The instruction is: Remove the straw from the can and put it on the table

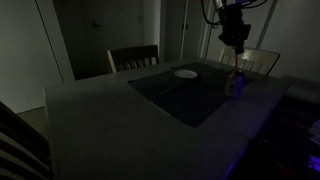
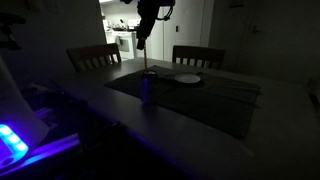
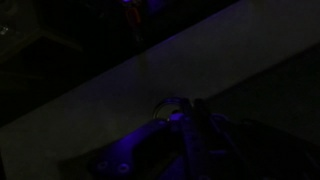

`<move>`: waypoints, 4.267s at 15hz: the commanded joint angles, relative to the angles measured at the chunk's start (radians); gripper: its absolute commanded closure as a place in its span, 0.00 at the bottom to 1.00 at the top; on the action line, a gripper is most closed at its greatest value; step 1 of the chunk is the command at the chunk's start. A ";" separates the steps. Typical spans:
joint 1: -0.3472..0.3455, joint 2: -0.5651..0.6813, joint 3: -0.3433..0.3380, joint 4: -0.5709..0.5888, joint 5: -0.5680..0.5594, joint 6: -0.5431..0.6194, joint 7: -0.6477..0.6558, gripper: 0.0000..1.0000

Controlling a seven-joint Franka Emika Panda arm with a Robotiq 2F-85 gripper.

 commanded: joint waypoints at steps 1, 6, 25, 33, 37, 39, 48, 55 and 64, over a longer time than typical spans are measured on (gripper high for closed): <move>-0.004 0.005 0.001 0.041 -0.003 -0.050 0.002 0.98; -0.006 -0.005 0.000 0.078 -0.005 -0.095 0.005 0.98; -0.008 -0.033 0.001 0.155 0.009 -0.220 0.037 0.98; -0.008 -0.032 0.002 0.206 0.007 -0.246 0.035 0.98; -0.008 -0.034 0.002 0.231 0.024 -0.273 0.033 0.98; -0.008 -0.036 0.002 0.237 0.035 -0.282 0.030 0.98; -0.011 -0.072 0.001 0.235 0.093 -0.310 0.027 0.98; -0.014 -0.105 0.002 0.240 0.102 -0.321 0.026 0.98; -0.010 -0.123 0.006 0.261 0.187 -0.266 -0.017 0.98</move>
